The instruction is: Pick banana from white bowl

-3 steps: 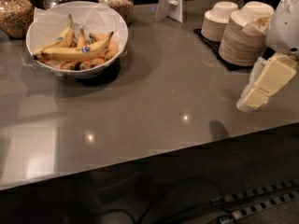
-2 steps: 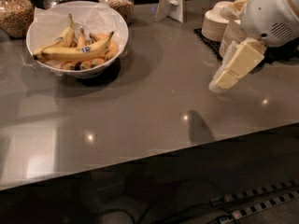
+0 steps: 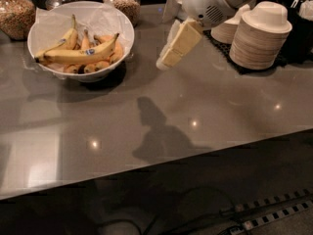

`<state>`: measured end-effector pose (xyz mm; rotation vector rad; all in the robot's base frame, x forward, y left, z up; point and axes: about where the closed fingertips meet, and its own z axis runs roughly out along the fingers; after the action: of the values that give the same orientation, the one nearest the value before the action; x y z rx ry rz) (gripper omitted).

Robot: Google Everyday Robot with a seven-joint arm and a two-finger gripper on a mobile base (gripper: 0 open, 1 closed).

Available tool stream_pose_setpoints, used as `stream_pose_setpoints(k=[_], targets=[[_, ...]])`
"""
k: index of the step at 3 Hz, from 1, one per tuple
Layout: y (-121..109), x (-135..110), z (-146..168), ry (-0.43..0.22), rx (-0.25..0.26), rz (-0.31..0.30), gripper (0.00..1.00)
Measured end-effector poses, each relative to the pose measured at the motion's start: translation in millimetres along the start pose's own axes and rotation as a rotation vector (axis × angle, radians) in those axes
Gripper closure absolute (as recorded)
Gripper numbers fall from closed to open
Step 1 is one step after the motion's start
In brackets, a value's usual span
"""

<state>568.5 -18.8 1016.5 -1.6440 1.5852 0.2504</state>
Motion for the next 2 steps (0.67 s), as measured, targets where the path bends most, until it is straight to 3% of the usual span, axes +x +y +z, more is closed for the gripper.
stream_pose_setpoints(k=[1, 2], targets=[[0, 0, 0, 0.000, 0.000, 0.000, 0.00], [-6, -20, 27, -0.068, -0.010, -0.046, 0.00]])
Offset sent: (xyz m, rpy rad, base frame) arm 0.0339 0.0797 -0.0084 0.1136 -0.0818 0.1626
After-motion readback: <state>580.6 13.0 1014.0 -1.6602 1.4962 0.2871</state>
